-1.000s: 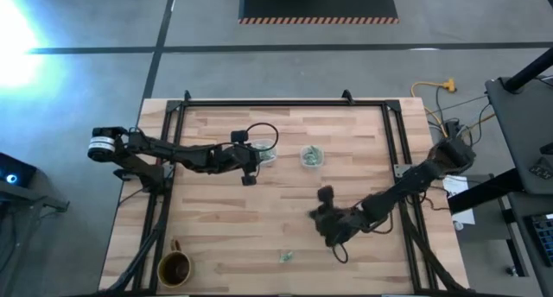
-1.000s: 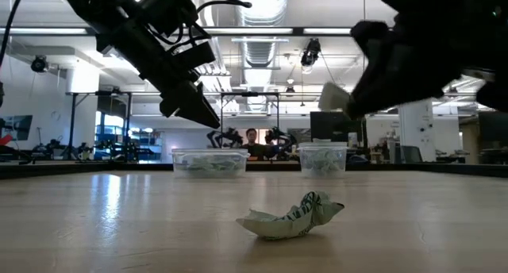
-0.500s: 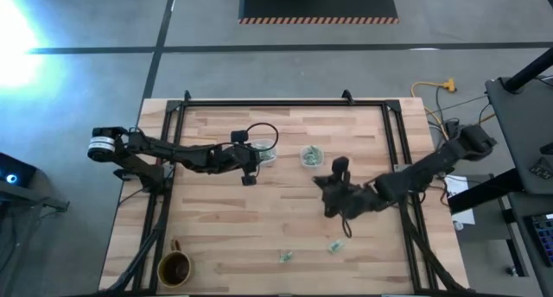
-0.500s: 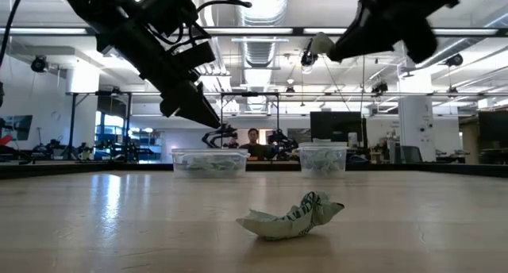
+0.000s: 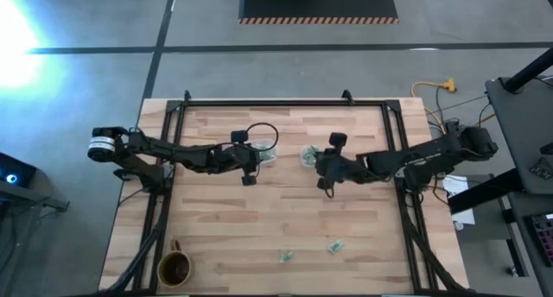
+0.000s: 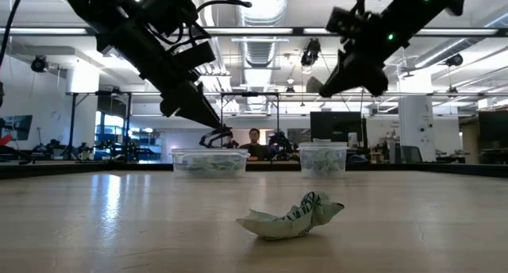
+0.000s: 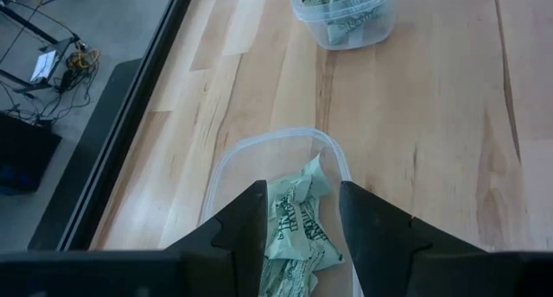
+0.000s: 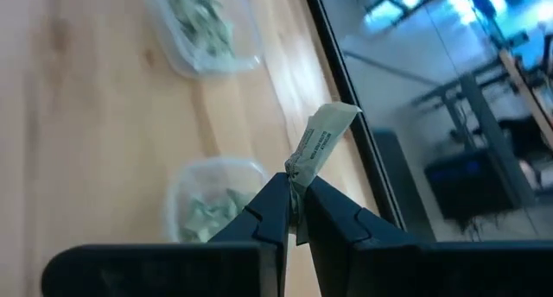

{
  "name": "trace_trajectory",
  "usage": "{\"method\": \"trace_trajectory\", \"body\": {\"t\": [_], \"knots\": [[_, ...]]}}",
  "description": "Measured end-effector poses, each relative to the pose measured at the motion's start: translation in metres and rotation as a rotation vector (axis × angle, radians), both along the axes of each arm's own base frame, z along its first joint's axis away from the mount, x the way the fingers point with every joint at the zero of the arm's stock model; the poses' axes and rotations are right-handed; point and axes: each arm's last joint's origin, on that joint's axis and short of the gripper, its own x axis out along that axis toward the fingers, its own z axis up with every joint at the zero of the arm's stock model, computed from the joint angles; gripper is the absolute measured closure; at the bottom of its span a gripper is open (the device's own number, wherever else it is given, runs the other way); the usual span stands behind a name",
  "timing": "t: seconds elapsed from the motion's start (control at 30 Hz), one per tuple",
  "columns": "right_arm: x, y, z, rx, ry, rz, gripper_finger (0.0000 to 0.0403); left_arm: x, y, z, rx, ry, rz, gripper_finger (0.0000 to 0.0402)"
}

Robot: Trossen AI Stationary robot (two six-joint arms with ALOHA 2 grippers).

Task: Pick and place Stevia / Truvia into bins
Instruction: Put the middle stevia packet into the transparent square container

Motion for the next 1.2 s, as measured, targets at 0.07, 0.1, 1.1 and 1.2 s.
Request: {"method": "trace_trajectory", "body": {"t": [0.07,0.1,1.1,1.2], "knots": [[-0.001,-0.007,-0.003,0.007,0.008,-0.032,0.0376,0.0,0.0,0.0,0.0,-0.001,0.0,0.0272],[-0.001,-0.01,-0.004,0.014,0.008,-0.048,0.0376,0.0,0.0,0.0,0.0,-0.001,0.0,0.0272],[-0.008,-0.042,-0.033,0.151,0.014,-0.034,0.0376,0.0,0.0,0.0,0.0,-0.003,0.0,0.0272],[-0.008,-0.043,-0.034,0.156,0.011,-0.045,0.0376,0.0,0.0,0.0,0.0,-0.002,0.0,0.0272]]}}
